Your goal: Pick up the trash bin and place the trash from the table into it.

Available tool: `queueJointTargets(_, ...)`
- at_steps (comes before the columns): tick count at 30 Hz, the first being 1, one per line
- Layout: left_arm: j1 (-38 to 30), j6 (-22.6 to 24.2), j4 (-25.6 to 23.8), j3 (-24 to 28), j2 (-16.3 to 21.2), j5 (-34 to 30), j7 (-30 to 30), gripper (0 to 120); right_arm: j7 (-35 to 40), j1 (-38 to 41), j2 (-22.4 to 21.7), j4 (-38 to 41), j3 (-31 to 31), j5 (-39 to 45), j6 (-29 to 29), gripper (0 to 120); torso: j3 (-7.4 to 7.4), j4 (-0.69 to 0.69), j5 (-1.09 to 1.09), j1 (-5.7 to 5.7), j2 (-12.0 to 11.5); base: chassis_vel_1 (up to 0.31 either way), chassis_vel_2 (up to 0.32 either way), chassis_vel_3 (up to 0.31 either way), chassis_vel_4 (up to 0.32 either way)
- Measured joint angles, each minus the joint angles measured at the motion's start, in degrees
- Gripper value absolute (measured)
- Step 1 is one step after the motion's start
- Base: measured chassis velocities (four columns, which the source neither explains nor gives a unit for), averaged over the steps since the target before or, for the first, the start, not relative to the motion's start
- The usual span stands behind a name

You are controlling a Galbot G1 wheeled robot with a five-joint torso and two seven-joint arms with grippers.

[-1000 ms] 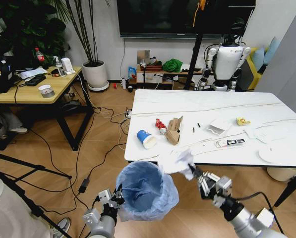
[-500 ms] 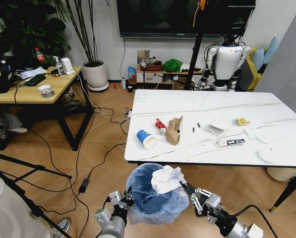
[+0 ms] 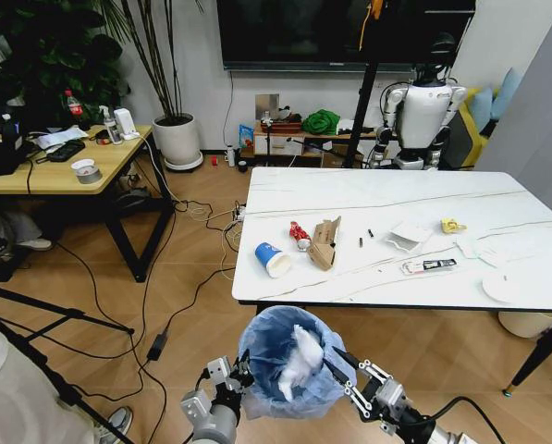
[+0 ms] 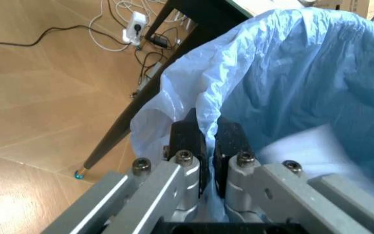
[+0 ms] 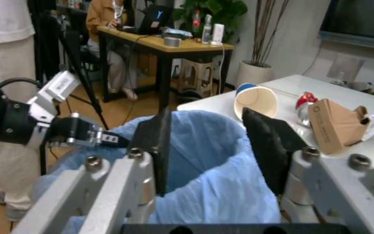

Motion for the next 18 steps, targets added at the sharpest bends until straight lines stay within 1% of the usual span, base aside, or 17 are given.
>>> queueJointTargets(1, 0.2, 0.0, -0.1, -0.3, 0.1, 0.0, 0.0, 0, 0.1, 0.3, 0.0, -0.2, 0.1, 0.5, 0.0, 44, 0.00, 0.00, -0.06, 0.00, 0.0, 0.000, 0.000, 0.000, 0.000)
queueJointTargets(2, 0.6, -0.1, -0.2, -0.7, 0.3, -0.1, 0.0, 0, 0.2, 0.9, 0.1, -0.6, 0.3, 1.2, 0.0, 50, 0.00, 0.01, -0.15, 0.00, 0.0, 0.000, 0.000, 0.000, 0.000)
queueJointTargets(4, 1.3, -0.1, -0.7, -1.6, 0.7, -0.4, 0.0, 0, 0.7, 1.9, 0.3, -1.1, 0.6, 2.4, 0.0, 58, 0.00, 0.06, -0.18, 0.00, 0.0, 0.000, 0.000, 0.000, 0.000)
queueJointTargets(5, 1.3, -0.1, -0.7, -1.6, 0.7, -0.4, 0.0, 0, 0.7, 1.9, 0.3, -1.1, 0.6, 2.4, 0.0, 58, 0.00, 0.06, -0.18, 0.00, 0.0, 0.000, 0.000, 0.000, 0.000)
queueJointTargets(6, 1.7, -0.1, -1.2, -2.4, 1.0, -0.6, 0.0, 0, 1.1, 2.6, 0.5, -1.4, 0.8, 3.5, 0.0, 63, 0.00, 0.04, -0.15, 0.00, 0.0, 0.000, 0.000, 0.000, 0.000)
queueJointTargets(7, 2.0, -0.1, -1.7, -3.2, 1.4, -0.7, 0.0, 0, 1.5, 3.4, 0.8, -1.8, 1.0, 4.6, -0.1, 67, 0.00, 0.04, -0.08, 0.00, 0.0, 0.000, 0.000, 0.000, 0.000)
queueJointTargets(10, 3.6, -0.2, -2.9, -5.3, 2.7, -1.0, 0.0, 0, 3.3, 5.9, 1.4, -3.2, 1.8, 7.7, -0.6, 80, 0.00, 0.04, -0.07, 0.00, 0.0, 0.000, 0.000, 0.000, 0.000)
queueJointTargets(11, 3.6, -0.2, -2.9, -5.3, 2.7, -1.0, 0.0, 0, 3.3, 5.9, 1.4, -3.2, 1.8, 7.7, -0.6, 80, 0.00, 0.04, -0.07, 0.00, 0.0, 0.000, 0.000, 0.000, 0.000)
queueJointTargets(12, 4.0, -0.2, -3.2, -5.8, 3.0, -1.2, 0.0, 0, 3.9, 6.4, 1.6, -3.6, 1.9, 8.5, -0.9, 83, 0.00, 0.04, -0.05, 0.00, 0.0, 0.000, 0.000, 0.000, 0.000)
queueJointTargets(13, 4.8, -0.2, -3.8, -6.8, 3.6, -1.7, -0.1, 0, 4.8, 7.0, 1.9, -4.0, 2.2, 9.9, -1.6, 88, 0.00, 0.04, -0.02, 0.00, 0.0, 0.000, 0.000, 0.000, 0.000)
queueJointTargets(15, 6.0, -0.1, -5.1, -8.4, 4.7, -2.4, -0.2, 0, 7.0, 7.7, 2.1, -4.2, 2.6, 11.6, -3.6, 95, 0.00, 0.03, -0.02, 0.00, 0.0, 0.000, 0.000, 0.000, 0.000)
queueJointTargets(17, 7.3, 0.4, -6.5, -9.7, 6.4, -2.9, -0.6, 0, 8.8, 8.4, 2.0, -4.6, 2.8, 12.2, -4.6, 99, 0.00, 0.03, -0.02, 0.00, 0.0, 0.000, 0.000, 0.000, 0.000)
queueJointTargets(18, 7.3, 0.4, -6.5, -9.7, 6.4, -2.9, -0.6, 0, 8.8, 8.4, 2.0, -4.6, 2.8, 12.2, -4.6, 99, 0.00, 0.03, -0.02, 0.00, 0.0, 0.000, 0.000, 0.000, 0.000)
